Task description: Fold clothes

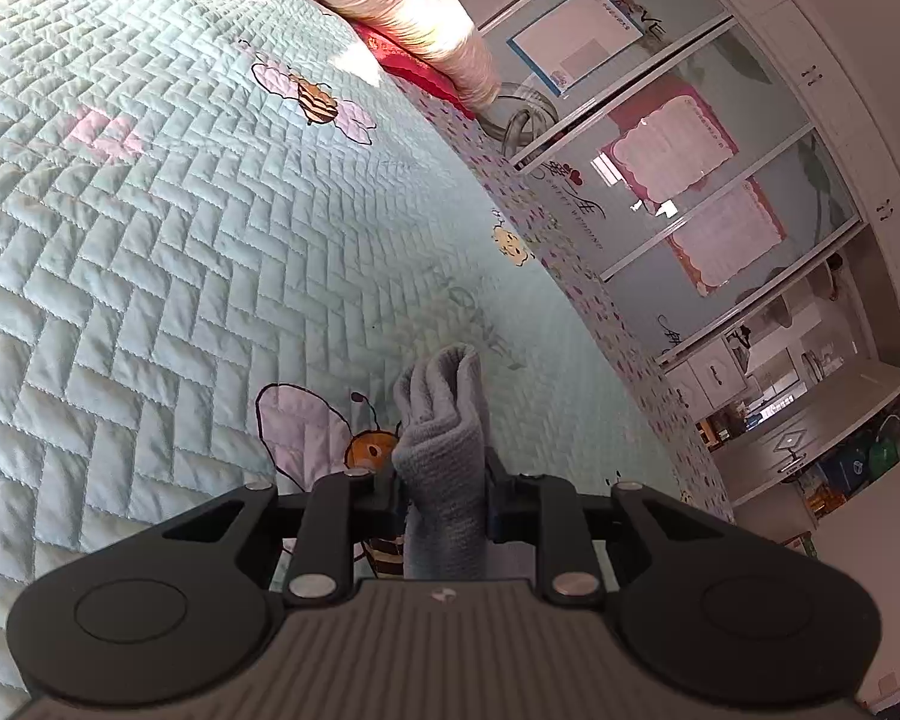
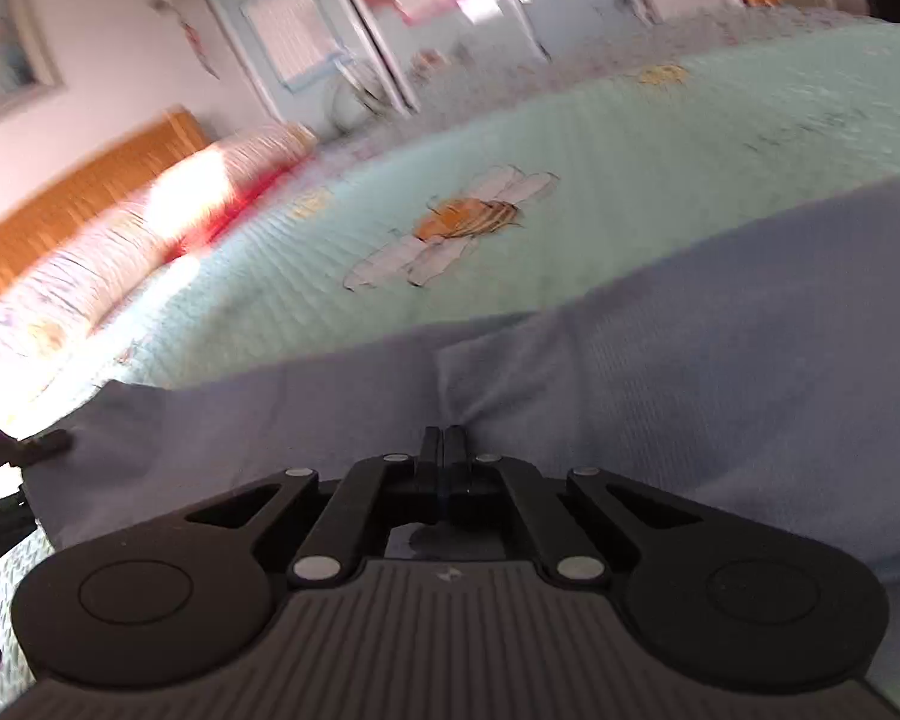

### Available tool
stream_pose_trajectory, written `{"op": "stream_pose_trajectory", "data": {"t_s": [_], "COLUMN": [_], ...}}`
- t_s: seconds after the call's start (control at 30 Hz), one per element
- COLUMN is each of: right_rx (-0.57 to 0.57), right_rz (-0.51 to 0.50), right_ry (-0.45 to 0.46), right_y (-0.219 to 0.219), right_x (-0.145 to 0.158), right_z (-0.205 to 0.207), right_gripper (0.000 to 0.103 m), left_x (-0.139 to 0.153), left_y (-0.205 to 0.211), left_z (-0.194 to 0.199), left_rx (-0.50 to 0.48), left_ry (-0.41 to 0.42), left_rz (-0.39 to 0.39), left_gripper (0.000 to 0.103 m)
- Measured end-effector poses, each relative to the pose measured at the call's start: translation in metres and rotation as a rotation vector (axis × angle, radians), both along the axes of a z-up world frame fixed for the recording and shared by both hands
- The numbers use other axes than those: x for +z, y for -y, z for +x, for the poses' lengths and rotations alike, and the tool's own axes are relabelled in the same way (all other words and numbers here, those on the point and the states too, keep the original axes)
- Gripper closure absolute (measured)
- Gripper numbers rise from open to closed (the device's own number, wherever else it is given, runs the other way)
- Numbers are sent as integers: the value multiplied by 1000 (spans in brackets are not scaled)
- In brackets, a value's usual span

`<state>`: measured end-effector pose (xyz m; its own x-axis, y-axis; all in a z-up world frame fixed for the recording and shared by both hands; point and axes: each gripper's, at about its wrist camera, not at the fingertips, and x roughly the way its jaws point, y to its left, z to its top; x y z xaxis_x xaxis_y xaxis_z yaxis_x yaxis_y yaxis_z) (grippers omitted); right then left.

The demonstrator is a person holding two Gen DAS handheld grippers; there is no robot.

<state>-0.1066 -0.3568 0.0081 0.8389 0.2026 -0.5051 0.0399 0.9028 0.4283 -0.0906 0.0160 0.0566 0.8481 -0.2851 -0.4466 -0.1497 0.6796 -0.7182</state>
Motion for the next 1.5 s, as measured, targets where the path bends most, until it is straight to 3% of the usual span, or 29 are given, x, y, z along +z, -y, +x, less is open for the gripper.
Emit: {"op": "stream_pose_trajectory", "data": {"t_s": [0.23,0.33,0.63,0.73,0.83,1.03,1.13,1.17,1.4,1.5], "right_rx": [24,60,4,14,32,62,111,127,132,178], "right_rz": [-235,-234,-66,-73,-132,-53,-100,-113,65,85], "right_ry": [-45,-64,-147,-110,-185,-139,-156,-160,-14,77], "right_y": [-32,-33,-7,-11,-17,-17,-28,-32,-18,-24], "right_x": [11,26,25,38,21,48,32,28,49,60], "right_z": [7,10,60,55,67,29,14,9,-30,-28], "right_gripper": [103,103,103,103,103,99,103,99,99,98], "left_x": [37,54,56,57,58,64,69,71,86,91], "left_y": [12,21,27,27,28,32,41,45,71,89], "left_z": [-7,-7,0,1,3,6,8,8,5,1], "left_rx": [-24,-45,-51,-56,-61,-72,-78,-82,-127,-145], "left_ry": [87,113,115,115,115,123,124,126,147,155], "left_rz": [5,42,49,47,44,46,50,61,111,159], "left_gripper": [80,80,80,80,80,80,80,80,80,80]}}
